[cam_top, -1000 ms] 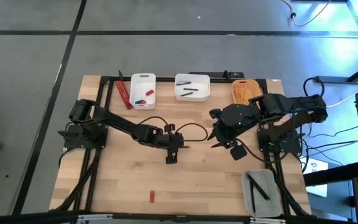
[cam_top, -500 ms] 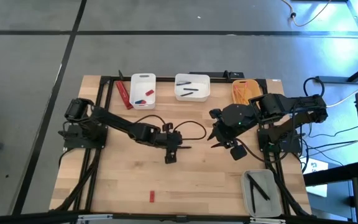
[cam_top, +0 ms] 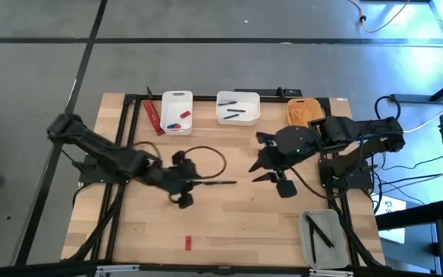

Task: Sort crayons/erasers/pens/pencils in bins
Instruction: Put the black pen into the gray bin

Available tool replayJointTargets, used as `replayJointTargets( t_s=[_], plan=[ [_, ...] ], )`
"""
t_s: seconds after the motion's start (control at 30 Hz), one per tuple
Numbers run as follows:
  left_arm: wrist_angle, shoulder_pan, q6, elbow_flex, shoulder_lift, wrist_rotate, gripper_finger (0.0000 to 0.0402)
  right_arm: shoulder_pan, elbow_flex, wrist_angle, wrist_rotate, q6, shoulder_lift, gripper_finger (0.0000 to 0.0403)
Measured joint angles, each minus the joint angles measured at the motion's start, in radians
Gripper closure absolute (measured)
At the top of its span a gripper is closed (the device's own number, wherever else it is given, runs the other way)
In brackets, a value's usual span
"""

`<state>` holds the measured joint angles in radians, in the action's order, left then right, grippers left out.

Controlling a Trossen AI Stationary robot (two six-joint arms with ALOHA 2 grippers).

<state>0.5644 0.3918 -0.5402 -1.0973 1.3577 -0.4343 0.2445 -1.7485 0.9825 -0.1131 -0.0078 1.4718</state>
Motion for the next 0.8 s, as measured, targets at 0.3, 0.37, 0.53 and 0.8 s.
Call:
replayJointTargets(
  t_s=[0.3,0.37,0.53,0.8],
  plan=[
    [0.036,0.201,-0.109,0.0,-0.104,-0.238,0.033,-0.039,0.0,-0.101,0.026,0.003,0.049,0.0267],
    [0.063,0.236,-0.145,0.0,-0.114,-0.296,0.033,-0.059,0.0,-0.097,0.025,0.002,0.08,0.0267],
    [0.089,0.296,-0.22,0.0,-0.132,-0.378,0.033,-0.098,0.0,-0.088,0.025,-0.052,0.176,0.0267],
    [0.098,0.336,-0.272,0.0,-0.131,-0.393,0.033,-0.117,0.0,-0.1,0.024,-0.21,0.339,0.0267]
  ],
)
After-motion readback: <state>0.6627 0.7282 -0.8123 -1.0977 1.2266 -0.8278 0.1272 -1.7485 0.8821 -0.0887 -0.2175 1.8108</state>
